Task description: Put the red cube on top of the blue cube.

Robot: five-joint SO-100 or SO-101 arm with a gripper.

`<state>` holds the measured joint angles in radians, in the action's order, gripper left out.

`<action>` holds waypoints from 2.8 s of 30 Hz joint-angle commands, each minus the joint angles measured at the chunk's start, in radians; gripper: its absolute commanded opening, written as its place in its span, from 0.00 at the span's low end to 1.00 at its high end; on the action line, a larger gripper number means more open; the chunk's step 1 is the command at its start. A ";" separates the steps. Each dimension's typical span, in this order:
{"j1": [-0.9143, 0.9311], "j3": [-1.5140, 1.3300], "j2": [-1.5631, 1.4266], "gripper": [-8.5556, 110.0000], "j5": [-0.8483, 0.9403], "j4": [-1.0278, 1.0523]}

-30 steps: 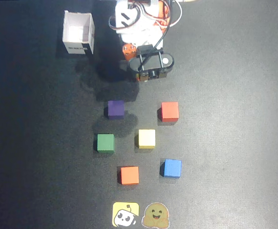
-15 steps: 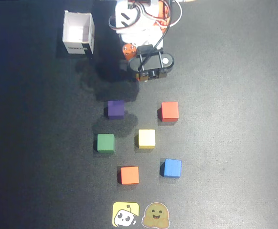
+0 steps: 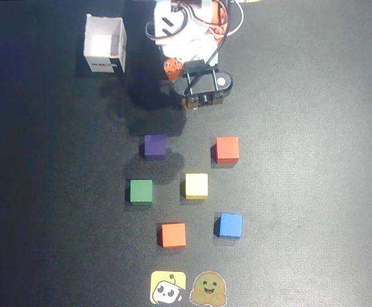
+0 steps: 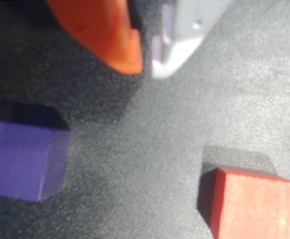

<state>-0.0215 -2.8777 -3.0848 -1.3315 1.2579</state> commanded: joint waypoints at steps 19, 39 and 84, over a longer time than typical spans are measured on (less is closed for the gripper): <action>-0.069 0.009 -0.008 0.19 -0.097 -0.011; -0.206 0.405 0.742 0.23 -0.193 -0.173; -0.390 0.399 1.157 0.24 -0.437 -0.555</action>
<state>-0.4019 -2.5265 -1.9359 -1.7610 0.7271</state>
